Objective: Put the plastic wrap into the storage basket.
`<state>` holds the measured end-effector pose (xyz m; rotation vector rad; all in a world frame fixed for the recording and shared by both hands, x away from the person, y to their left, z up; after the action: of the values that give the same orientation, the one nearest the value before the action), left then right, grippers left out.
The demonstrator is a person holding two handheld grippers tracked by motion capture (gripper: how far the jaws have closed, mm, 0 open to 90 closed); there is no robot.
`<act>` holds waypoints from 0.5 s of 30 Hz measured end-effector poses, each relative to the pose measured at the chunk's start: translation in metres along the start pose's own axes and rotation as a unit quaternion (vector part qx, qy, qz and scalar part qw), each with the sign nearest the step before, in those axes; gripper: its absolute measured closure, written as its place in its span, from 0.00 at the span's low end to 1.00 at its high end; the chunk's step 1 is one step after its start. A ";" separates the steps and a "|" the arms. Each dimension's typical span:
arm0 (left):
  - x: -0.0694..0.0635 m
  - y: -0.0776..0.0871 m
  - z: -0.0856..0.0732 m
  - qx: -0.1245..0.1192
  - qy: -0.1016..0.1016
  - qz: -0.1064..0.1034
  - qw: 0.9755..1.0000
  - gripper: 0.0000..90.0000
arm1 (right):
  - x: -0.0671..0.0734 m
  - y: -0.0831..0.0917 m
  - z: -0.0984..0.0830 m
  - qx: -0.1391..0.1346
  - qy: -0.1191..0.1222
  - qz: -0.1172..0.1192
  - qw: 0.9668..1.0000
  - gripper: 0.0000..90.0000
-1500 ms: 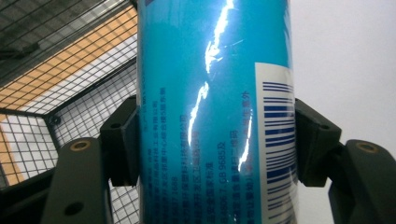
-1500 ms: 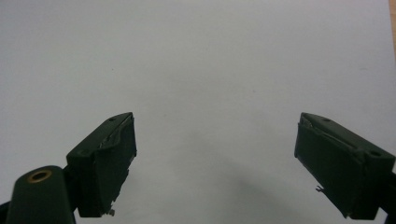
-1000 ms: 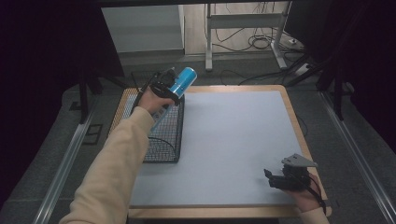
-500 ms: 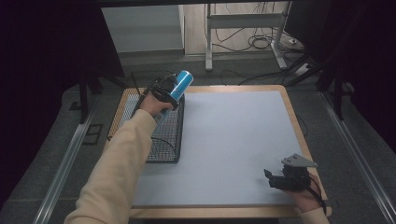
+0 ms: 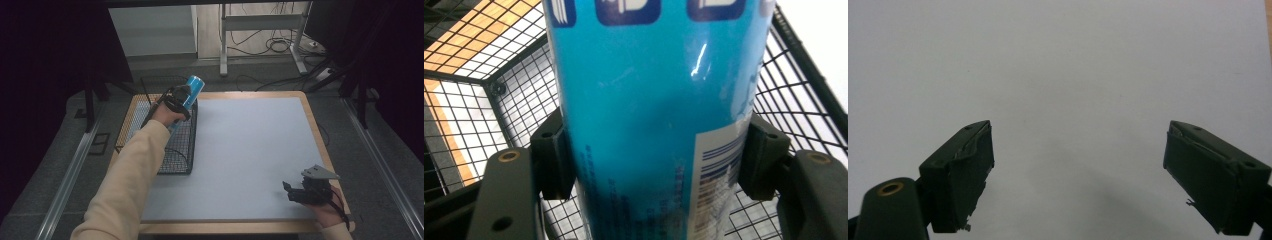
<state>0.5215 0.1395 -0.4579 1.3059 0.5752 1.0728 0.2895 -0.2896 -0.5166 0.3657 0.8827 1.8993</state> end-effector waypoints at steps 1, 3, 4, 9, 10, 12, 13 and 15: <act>0.000 0.000 0.000 0.001 0.000 0.006 1.000 0.34 | 0.000 0.000 0.000 -0.001 0.000 0.000 1.000 0.15; 0.001 0.005 -0.001 -0.011 0.008 -0.001 1.000 0.27 | 0.000 0.001 0.000 -0.001 0.000 -0.001 1.000 0.15; 0.001 0.009 -0.001 -0.018 0.006 0.002 1.000 0.24 | 0.000 0.001 0.000 -0.001 0.000 -0.001 1.000 0.15; 0.001 0.019 -0.004 -0.036 0.020 -0.015 0.999 0.17 | 0.000 0.000 0.000 0.000 0.000 -0.001 1.000 0.15; 0.001 0.023 -0.006 -0.044 0.022 -0.017 0.999 0.17 | 0.000 0.000 0.000 0.000 0.000 -0.001 1.000 0.15; 0.001 0.032 -0.011 -0.055 0.026 -0.046 0.997 0.16 | 0.000 0.001 0.000 -0.001 0.000 -0.001 1.000 0.15; 0.002 0.037 -0.013 -0.061 0.028 -0.071 0.995 0.15 | 0.000 0.001 0.000 -0.001 -0.001 0.000 1.000 0.15; 0.001 0.050 -0.023 -0.086 0.034 -0.093 0.991 0.16 | 0.000 0.001 0.001 -0.003 -0.005 0.003 1.000 0.15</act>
<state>0.4878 0.1470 -0.4153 1.0479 0.6290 0.9921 0.2890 -0.2896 -0.5153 0.3753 0.8698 1.9030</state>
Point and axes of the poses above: each handheld gripper's, and its own axes: y roughly backward along the jaws, z roughly out of its top, x roughly to its left, the point moved 2 cm from there along -y, roughly forward along the jaws, and after that the axes turned 5 degrees about x, right-handed, at the moved point
